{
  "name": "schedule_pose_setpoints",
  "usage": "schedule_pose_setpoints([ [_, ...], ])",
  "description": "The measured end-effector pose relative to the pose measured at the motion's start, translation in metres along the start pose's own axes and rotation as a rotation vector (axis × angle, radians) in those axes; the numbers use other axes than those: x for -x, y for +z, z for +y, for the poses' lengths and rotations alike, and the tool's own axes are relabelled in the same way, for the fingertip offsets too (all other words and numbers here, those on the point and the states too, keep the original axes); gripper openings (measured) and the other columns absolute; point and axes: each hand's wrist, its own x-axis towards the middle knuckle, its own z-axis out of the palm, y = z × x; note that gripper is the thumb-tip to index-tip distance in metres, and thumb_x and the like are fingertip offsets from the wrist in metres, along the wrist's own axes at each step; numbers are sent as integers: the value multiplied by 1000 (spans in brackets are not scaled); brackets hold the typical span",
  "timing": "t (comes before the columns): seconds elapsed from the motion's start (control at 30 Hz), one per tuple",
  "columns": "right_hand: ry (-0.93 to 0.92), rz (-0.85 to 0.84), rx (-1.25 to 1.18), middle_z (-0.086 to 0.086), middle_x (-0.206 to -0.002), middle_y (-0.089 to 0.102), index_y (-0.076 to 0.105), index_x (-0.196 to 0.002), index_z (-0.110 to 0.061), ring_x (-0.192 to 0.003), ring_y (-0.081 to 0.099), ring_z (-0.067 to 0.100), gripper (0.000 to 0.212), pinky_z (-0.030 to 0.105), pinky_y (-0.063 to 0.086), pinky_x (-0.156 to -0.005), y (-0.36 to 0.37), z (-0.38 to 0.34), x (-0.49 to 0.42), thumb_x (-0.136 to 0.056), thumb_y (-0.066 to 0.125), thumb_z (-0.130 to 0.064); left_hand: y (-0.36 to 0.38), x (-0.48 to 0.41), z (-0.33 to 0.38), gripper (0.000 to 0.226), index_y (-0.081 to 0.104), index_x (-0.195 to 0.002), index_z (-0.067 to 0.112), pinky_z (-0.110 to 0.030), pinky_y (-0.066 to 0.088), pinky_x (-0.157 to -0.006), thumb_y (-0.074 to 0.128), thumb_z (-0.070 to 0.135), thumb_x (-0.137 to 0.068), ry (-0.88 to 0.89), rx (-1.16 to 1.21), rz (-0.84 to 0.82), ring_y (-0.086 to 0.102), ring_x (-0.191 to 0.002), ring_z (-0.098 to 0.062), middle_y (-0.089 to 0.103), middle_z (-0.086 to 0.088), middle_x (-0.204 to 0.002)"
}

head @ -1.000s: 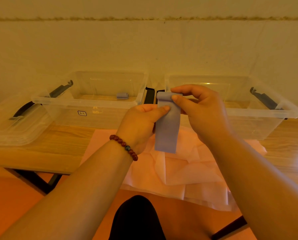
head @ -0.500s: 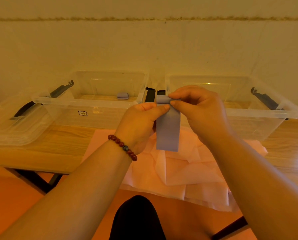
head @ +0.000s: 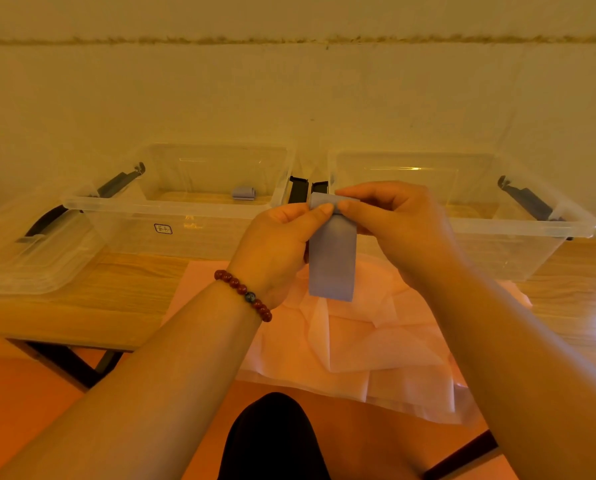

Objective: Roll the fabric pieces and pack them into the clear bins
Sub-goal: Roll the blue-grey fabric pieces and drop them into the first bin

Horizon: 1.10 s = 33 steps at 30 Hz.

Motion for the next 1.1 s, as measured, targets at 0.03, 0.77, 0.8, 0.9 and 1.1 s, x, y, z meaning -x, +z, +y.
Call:
schedule_pose_setpoints([
  [0.03,-8,6,9,2,-90,75,74,-87,-23,-89,71,18,12,43,58,-83,0,-1,0,-86,70,-12,0,0,0,15,70,-83,19,-22,51,-58,59,19,-93,-15,19,-7,65,-63,-5,70,6,-67],
  [0.77,-122,65,-35,-13,-88,68,71,-75,-29,-86,65,-2,28,23,55,-81,5,1,3,-84,70,-3,-1,5,1,18,63,-78,13,-14,41,-42,56,13,-94,-37,-25,-18,51,-40,1,55,12,-44],
  [0.8,-126,66,-27,-13,-88,69,71,-76,-29,-86,65,-2,27,23,55,-81,6,1,3,-84,70,-4,-1,5,0,17,64,-78,13,-15,41,-43,57,13,-94,-35,-16,-13,52,-41,1,56,12,-46],
  [0.9,-132,53,3,-16,-86,68,68,-82,-35,-83,64,0,30,28,56,-81,6,2,4,-85,71,-5,-2,5,-2,15,66,-78,16,-18,46,-49,59,14,-91,-43,31,5,59,-52,-2,62,9,-54],
  [1.1,-115,22,7,-16,-85,67,66,-87,-35,-80,63,-5,29,20,56,-75,6,0,5,-84,72,-7,-1,4,-2,19,64,-76,13,-15,40,-43,59,21,-92,10,25,21,51,-40,-1,54,12,-44],
])
